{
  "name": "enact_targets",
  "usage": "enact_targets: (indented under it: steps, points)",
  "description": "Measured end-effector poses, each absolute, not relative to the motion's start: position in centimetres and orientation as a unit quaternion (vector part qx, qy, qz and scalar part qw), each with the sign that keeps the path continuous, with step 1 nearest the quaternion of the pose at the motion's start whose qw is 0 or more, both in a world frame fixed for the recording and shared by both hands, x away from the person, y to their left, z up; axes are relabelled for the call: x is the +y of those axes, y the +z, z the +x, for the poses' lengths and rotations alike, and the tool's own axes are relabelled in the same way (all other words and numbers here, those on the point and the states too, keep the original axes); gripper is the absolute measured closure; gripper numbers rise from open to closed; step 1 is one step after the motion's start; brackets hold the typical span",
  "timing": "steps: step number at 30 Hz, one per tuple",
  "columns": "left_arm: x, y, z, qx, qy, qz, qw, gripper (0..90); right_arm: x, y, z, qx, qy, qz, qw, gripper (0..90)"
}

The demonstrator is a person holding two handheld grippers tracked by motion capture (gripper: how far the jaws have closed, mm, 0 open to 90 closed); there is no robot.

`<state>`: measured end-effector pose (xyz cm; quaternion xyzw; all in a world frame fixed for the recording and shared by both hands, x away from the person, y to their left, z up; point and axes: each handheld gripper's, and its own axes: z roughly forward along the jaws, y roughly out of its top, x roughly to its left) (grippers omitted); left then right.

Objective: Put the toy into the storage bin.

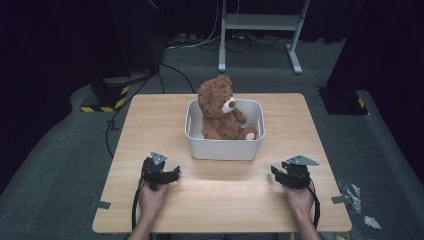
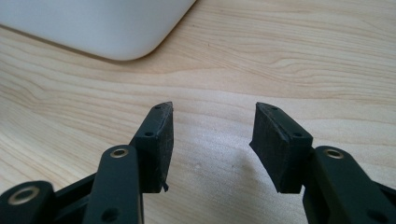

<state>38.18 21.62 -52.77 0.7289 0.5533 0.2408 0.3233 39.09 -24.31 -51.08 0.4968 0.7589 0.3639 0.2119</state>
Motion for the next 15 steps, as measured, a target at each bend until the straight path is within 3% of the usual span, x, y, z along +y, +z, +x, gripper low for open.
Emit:
enact_targets:
  steps: [15]
  points:
    - [21.6, -52.8, 38.2, 0.553, 0.241, 0.729, 0.325, 18.9, -23.4, -52.2, 39.3, 0.778, 0.337, 0.483, 0.220, 38.6]
